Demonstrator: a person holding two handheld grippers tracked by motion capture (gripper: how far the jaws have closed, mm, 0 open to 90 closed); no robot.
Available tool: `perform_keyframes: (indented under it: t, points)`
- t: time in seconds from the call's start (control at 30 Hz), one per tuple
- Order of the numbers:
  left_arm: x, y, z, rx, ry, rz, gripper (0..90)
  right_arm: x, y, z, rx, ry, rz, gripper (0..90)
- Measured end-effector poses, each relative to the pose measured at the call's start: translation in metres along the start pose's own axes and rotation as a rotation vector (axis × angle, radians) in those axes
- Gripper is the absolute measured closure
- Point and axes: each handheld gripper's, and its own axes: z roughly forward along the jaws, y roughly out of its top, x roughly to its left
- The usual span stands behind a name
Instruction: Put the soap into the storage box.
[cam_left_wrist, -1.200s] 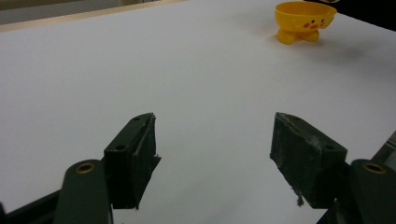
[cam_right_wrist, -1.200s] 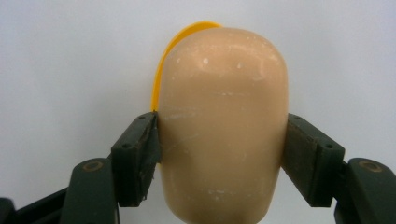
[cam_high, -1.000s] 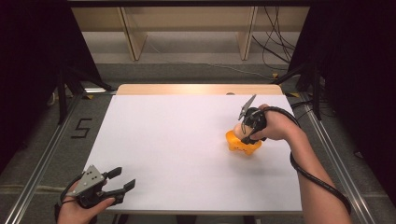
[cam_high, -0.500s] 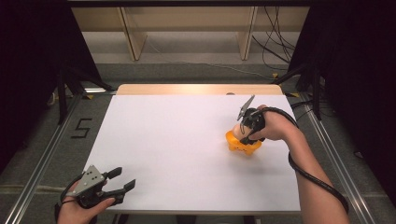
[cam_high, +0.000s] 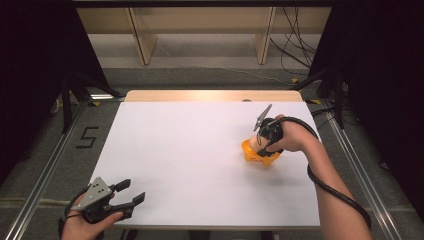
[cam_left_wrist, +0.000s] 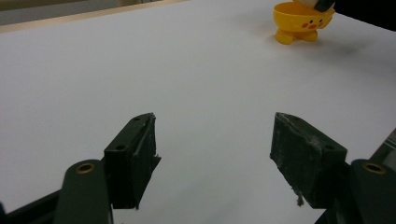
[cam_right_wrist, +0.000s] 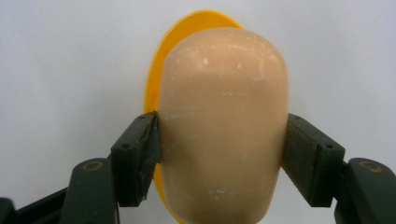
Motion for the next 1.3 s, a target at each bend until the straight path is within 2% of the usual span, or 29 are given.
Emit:
perform_keyframes:
  t: [0.2,0.67,0.7,0.73,0.8,0.83,1.07,1.1,1.13,1.17,1.2,1.23,1.27,1.3]
  points:
    - [0.000,0.000,0.000,0.002,0.001,-0.003,30.8,0.001,-0.001,0.004,0.002,0.008,0.005,33.9]
    - [-0.001,0.000,0.000,0.002,-0.001,-0.002,30.8,0.000,-0.002,0.007,0.007,-0.017,0.015,32.7]
    - [-0.001,0.000,0.000,-0.002,-0.003,-0.003,30.8,0.000,-0.003,0.007,-0.013,-0.015,0.023,37.7]
    - [-0.001,0.000,0.000,-0.002,-0.003,-0.003,30.8,0.000,-0.003,0.006,-0.033,-0.023,0.042,35.7]
    - [-0.001,0.000,0.000,0.000,-0.003,-0.002,30.8,0.000,-0.004,0.004,-0.052,-0.038,0.048,36.1]
    - [-0.001,0.000,0.000,-0.001,-0.003,-0.002,30.8,0.001,-0.005,0.003,-0.055,-0.029,0.065,36.1]
    - [-0.001,0.000,0.000,0.001,-0.002,-0.003,30.8,0.007,-0.014,-0.006,-0.085,-0.050,0.061,35.2]
    - [-0.001,0.000,0.000,0.001,-0.002,-0.003,30.8,0.011,-0.017,-0.008,-0.088,-0.056,0.088,34.7]
    - [-0.001,0.000,0.000,0.002,-0.002,-0.002,30.8,0.015,-0.022,-0.011,-0.104,-0.080,0.096,34.1]
    - [-0.001,0.000,0.000,0.000,-0.001,-0.003,30.8,0.015,-0.022,-0.011,-0.104,-0.080,0.096,34.1]
    - [0.000,0.000,0.000,0.000,0.000,-0.004,30.8,0.020,-0.030,-0.014,-0.134,-0.090,0.123,33.5]
    - [0.000,0.000,0.000,-0.005,-0.009,-0.008,30.8,0.020,-0.030,-0.014,-0.134,-0.090,0.123,33.5]
    - [-0.001,0.000,0.000,-0.004,0.000,-0.011,30.8,0.024,-0.037,-0.016,-0.156,-0.103,0.160,33.0]
    - [0.000,0.000,0.000,0.000,0.003,-0.005,30.8,0.024,-0.037,-0.016,-0.156,-0.103,0.160,33.0]
